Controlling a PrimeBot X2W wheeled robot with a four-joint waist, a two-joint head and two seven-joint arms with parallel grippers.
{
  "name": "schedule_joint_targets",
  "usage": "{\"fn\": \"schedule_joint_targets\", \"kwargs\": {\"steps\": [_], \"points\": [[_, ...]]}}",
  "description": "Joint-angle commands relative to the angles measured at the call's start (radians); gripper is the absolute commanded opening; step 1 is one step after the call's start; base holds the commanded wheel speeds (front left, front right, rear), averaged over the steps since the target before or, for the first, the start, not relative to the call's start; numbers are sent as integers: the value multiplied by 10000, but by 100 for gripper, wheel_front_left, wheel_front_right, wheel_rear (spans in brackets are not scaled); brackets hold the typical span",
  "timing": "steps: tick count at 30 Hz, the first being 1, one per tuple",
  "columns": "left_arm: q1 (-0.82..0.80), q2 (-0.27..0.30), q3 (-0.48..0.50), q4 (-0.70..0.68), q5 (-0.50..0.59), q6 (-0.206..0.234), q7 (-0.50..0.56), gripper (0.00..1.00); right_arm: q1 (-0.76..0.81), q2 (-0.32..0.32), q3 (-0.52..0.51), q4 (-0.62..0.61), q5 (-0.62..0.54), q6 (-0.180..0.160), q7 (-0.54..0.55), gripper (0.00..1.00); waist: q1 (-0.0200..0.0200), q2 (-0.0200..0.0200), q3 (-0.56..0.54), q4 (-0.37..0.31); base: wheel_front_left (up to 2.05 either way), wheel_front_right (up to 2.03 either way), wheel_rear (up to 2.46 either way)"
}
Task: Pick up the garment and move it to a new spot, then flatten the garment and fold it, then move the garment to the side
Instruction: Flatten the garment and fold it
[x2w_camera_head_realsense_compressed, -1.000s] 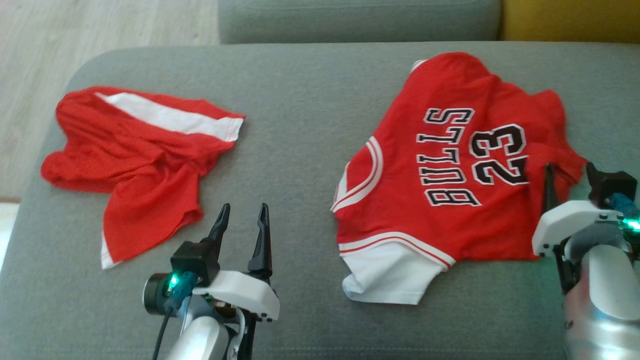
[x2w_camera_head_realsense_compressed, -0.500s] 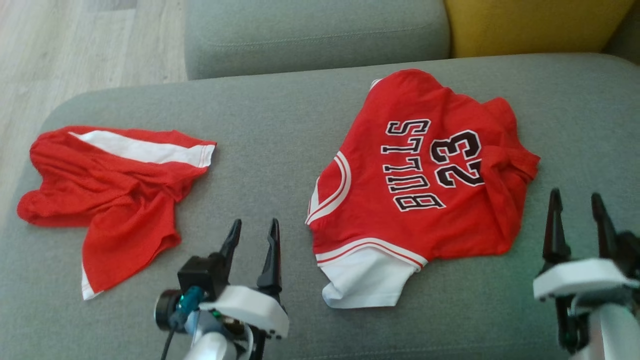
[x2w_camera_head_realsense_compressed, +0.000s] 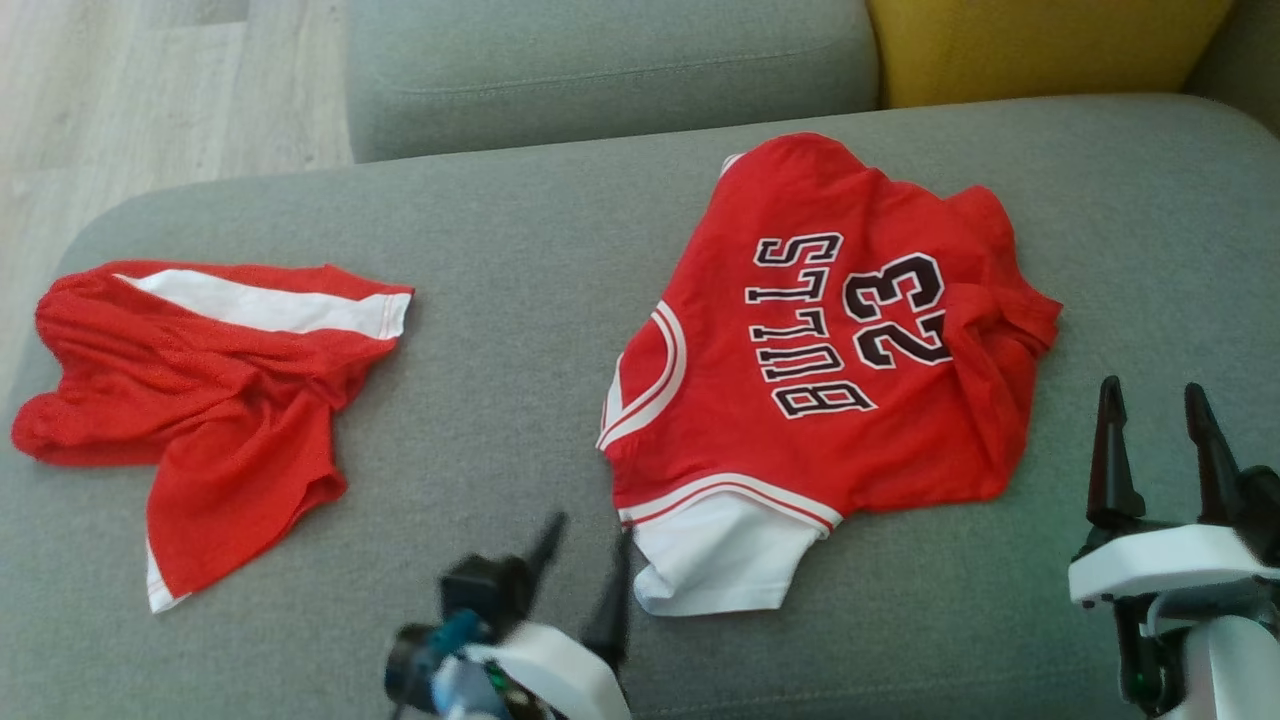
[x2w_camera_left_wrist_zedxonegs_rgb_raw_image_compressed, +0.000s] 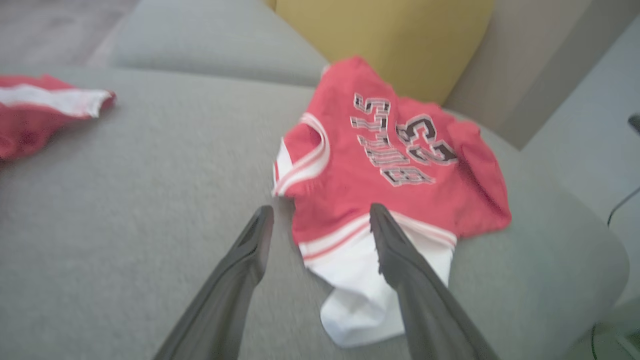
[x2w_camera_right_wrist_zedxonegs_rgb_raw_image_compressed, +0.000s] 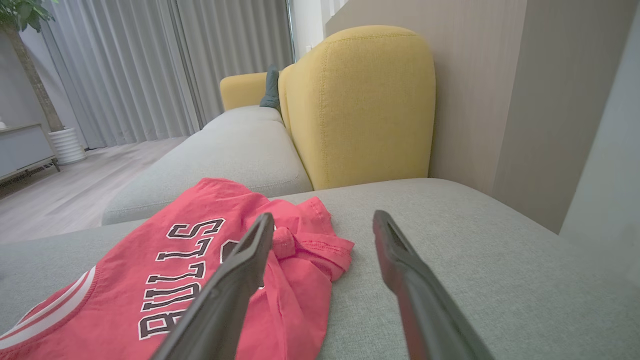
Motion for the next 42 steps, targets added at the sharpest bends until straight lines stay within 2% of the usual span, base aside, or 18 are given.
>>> {"fn": "schedule_joint_targets", "kwargs": {"steps": [1, 5, 8, 17, 24, 25, 26, 27, 29, 35, 42], "points": [[-535, -5, -9, -29, -76, -148, 123, 100, -322, -64, 240, -370, 37, -7, -1, 100, 0, 0, 30, -68, 0, 0, 0], [-740, -5, -756, 549, -416, -580, 613, 100, -328, -64, 332, -356, 82, -7, 17, 100, 0, 0, 119, -251, 0, 0, 0], [-888, -5, -1114, 867, -571, -712, 836, 100, -380, -64, 353, -358, 88, -7, 20, 100, 0, 0, 211, -377, 0, 0, 0], [-1561, -5, -1558, 2035, -616, -376, 899, 100, -551, -64, 478, -395, 50, -7, 39, 100, 0, 0, 495, -725, 0, 0, 0], [-2017, -5, -1751, 2559, -991, -315, 818, 100, -722, -64, 513, -463, 33, -7, 59, 100, 0, 0, 696, -862, 0, 0, 0], [-2068, -5, -1794, 2600, -1106, -383, 802, 53, -747, -64, 513, -468, 27, -7, 61, 100, 0, 0, 725, -865, 0, 0, 0], [-2114, -5, -1833, 2617, -1245, -479, 773, 19, -770, -64, 524, -461, 5, -7, 72, 100, 0, 0, 745, -862, 0, 0, 0], [-2152, -5, -1861, 2615, -1398, -568, 719, 0, -790, -64, 538, -450, -30, -7, 85, 100, 0, 0, 760, -849, 0, 0, 0], [-2252, -5, -1858, 2561, -1647, -619, 513, 0, -847, -64, 533, -426, -130, -7, 123, 100, 0, 0, 788, -777, 0, 0, 0], [-2436, -5, -1272, 2075, -2042, -30, -114, 0, -1161, -64, 424, -296, -615, -7, 421, 100, 0, 0, 800, -299, 0, 0, 0], [-2053, -5, 228, 630, -1280, 511, -187, 0, -1693, -235, 542, 359, -1314, -7, 1076, 100, 0, 0, 820, 318, 0, 0, 0]]}}
